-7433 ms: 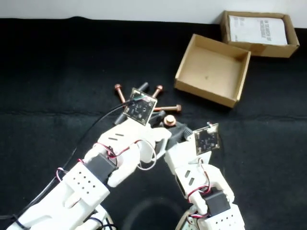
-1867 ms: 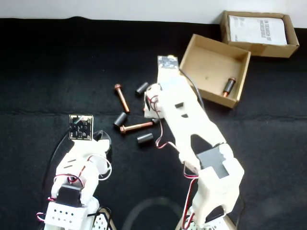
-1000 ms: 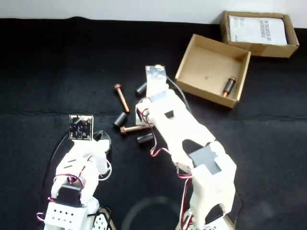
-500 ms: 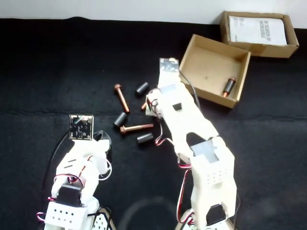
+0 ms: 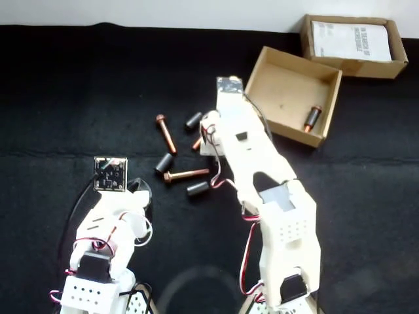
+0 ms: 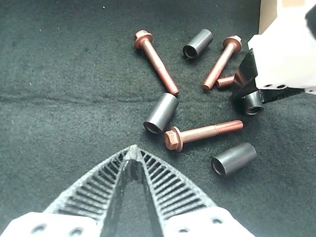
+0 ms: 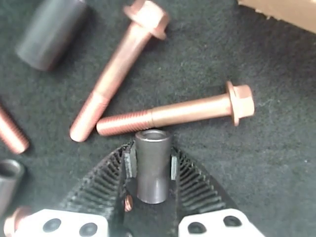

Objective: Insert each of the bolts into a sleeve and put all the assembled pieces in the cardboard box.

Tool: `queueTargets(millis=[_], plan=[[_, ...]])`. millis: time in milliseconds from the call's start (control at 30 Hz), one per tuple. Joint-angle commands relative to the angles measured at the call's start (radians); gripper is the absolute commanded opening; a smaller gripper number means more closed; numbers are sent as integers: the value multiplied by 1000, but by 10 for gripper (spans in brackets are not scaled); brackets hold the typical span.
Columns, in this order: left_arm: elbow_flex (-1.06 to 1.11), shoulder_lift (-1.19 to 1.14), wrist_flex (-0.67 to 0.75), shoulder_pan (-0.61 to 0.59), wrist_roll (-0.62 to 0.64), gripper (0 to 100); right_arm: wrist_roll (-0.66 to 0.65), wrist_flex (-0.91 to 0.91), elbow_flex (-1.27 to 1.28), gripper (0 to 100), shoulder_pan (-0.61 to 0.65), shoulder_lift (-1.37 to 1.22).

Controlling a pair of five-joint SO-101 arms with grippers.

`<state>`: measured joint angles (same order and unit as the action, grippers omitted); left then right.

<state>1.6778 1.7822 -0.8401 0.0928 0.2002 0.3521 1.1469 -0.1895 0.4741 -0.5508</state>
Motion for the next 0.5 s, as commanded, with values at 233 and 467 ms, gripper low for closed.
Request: queueTargets(millis=[233, 467], plan=[[18, 18, 2, -5, -9, 17, -43, 257, -236, 6, -117, 257], [18, 16, 3, -12, -9, 17, -43, 469, -275, 6, -222, 400]])
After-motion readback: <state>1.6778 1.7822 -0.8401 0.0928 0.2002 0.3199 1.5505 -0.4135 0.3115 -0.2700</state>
